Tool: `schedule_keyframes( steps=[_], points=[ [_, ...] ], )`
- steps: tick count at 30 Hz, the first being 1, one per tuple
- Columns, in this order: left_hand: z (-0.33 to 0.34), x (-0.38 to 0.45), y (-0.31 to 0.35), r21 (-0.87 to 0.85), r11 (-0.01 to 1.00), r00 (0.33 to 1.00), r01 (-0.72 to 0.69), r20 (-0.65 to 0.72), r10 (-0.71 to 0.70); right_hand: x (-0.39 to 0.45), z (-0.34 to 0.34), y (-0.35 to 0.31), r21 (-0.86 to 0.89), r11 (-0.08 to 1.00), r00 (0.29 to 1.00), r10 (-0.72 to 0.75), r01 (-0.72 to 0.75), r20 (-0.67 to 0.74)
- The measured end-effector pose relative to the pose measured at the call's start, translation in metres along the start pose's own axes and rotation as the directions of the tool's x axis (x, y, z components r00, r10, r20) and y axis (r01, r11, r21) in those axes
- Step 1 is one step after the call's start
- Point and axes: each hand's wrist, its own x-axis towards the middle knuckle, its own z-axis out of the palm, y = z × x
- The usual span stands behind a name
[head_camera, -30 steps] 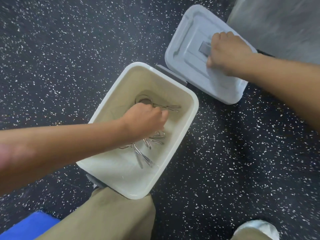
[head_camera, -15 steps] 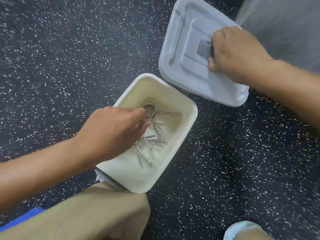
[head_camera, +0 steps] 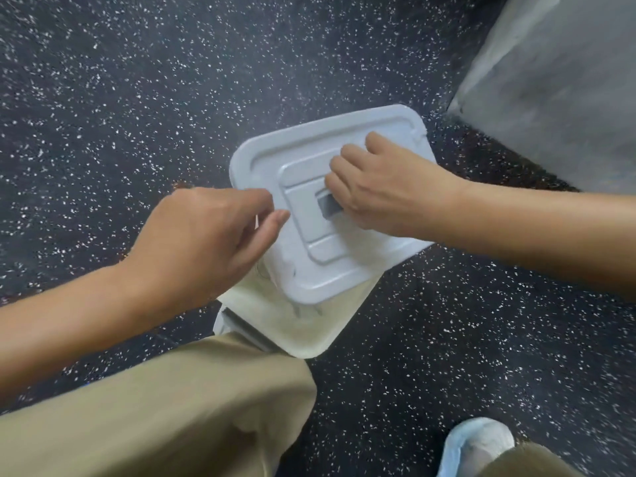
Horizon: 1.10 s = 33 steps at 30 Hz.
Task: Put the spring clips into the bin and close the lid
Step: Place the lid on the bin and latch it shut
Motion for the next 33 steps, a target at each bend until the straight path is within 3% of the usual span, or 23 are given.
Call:
schedule_keyframes(
  steps=[8,14,23,27,31,33],
  points=[
    [0.006,-0.017,-0.020,0.000,1.000,0.998,0.010,0.054,-0.010,0.030,-0.003,-0.051,-0.019,0.979,0.977,-0.202,0.204,0.063],
    [0.014,-0.031,-0.026,-0.014,1.000,0.993,-0.008,0.119,0.010,0.039,-0.001,-0.065,0.059,0.974,0.976,-0.219,0.219,0.008],
    [0.030,-0.052,-0.034,-0.042,0.984,0.948,-0.172,0.263,0.177,0.030,-0.003,-0.076,0.242,0.970,0.996,0.005,0.016,-0.084],
    [0.031,-0.055,-0.036,-0.017,0.985,0.944,-0.173,0.283,0.171,0.026,-0.003,-0.086,0.246,0.969,1.000,0.020,-0.018,-0.004],
    [0.034,-0.058,-0.039,-0.032,0.984,0.936,-0.177,0.302,0.178,0.025,0.002,-0.081,0.397,0.916,0.997,0.031,-0.055,0.067],
    [0.037,-0.060,-0.043,-0.043,0.974,0.917,-0.221,0.332,0.223,0.021,0.006,-0.065,0.478,0.867,0.989,0.107,-0.143,0.101]
  ],
)
